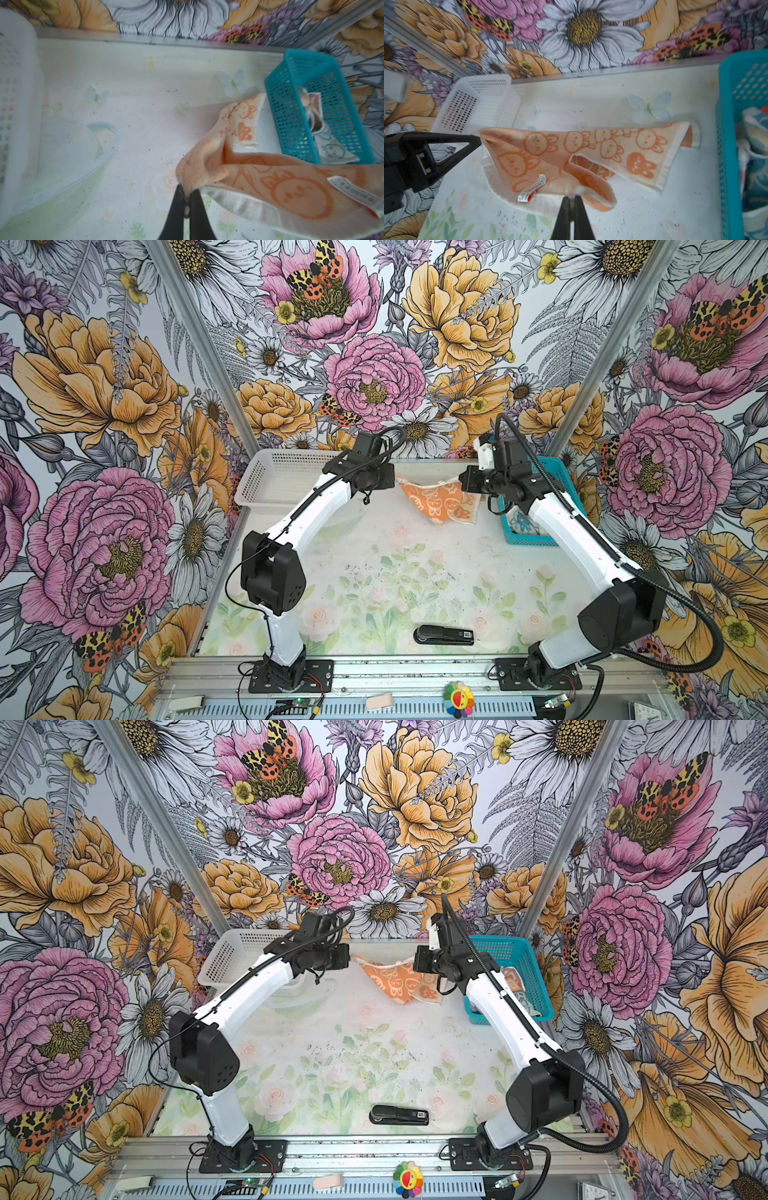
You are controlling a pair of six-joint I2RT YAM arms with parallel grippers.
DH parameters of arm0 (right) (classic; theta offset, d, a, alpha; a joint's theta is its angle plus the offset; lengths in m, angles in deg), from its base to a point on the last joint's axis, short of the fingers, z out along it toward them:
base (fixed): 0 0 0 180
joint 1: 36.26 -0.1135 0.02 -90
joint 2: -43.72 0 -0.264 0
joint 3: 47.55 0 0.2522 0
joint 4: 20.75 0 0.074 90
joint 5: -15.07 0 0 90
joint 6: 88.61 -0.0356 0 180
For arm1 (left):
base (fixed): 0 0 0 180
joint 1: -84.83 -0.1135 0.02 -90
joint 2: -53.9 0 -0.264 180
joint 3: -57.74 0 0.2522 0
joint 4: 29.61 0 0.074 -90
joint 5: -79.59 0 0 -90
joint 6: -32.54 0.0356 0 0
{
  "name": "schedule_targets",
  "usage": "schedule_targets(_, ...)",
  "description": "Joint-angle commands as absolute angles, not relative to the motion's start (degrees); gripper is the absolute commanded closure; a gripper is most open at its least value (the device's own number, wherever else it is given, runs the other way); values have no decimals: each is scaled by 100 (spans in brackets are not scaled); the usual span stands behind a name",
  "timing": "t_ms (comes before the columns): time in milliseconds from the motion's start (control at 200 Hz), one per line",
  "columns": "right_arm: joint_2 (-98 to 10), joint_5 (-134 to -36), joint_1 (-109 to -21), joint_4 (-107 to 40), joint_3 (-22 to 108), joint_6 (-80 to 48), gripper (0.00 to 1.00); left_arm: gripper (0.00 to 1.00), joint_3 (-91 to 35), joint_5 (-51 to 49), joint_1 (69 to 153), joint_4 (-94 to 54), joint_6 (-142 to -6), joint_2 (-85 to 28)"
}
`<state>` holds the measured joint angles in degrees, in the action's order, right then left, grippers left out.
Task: Fold and stack the towels
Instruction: 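Lift the towel with both grippers and spread it apart to hang flat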
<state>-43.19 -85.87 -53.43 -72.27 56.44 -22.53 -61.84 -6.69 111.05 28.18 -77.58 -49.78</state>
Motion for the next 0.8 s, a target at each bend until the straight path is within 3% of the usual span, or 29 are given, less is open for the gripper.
schedule_targets(0, -3934, -8768, -5307, -7573, 6435, -2157, 100, 100, -6901, -493, 10982, 3294, -7712, -4534)
schedule_targets(285, -3342, -9303, -5448, -8056, 7639, -2148, 100, 100, -8082, -764, 10957, 3972, -7509, -3528)
schedule_targets(590, -2579, -9476, -5590, -8588, 8084, -2310, 100, 100, -7474, -1065, 11366, 4155, -7846, -1874)
schedule_targets(796, -2652, -8978, -5528, -8897, 7997, -2365, 100, 100, -7038, -895, 11204, 4147, -7992, -1934)
